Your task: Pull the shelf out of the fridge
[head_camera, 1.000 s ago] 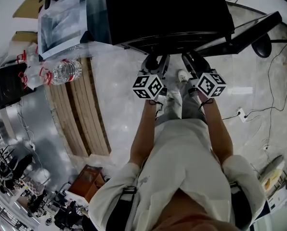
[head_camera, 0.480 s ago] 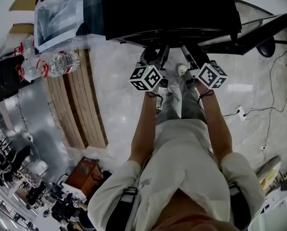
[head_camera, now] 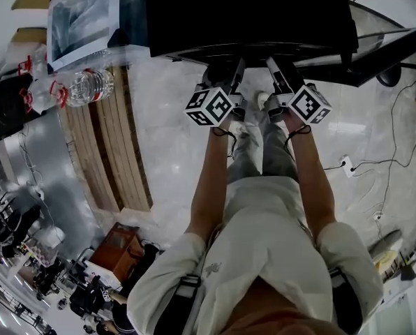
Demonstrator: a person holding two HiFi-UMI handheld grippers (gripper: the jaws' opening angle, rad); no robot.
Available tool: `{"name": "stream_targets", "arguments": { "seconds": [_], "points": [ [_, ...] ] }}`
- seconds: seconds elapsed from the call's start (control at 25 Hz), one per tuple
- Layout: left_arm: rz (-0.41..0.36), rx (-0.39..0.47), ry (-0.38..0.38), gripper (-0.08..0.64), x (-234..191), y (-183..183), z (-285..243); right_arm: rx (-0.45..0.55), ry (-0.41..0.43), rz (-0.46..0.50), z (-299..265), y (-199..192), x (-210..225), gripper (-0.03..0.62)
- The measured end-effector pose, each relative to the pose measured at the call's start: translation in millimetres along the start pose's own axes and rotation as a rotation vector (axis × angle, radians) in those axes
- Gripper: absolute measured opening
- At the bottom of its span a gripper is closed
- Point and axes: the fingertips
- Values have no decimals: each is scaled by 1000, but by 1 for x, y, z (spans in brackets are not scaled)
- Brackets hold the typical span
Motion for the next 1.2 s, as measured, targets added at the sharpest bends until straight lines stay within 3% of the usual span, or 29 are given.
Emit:
{"name": "stream_targets", "arguments": {
  "seconds": [0.96,1.08,1.2],
  "points": [
    [11,88,-40,238,-3,7,-45,102,42,84,-44,13,2,229],
    [-1,94,-61,207,2,8,-49,119,55,99,-47,17,-1,204],
    [10,109,-83,167,5,10,-51,129,72,122,-51,19,-8,126]
  ]
}}
Point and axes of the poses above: the fingertips, and each gripper's own axes: z backward along the fingers, x to its right, y out of its top, and after that the axes turned 9 degrees about x, right-handed
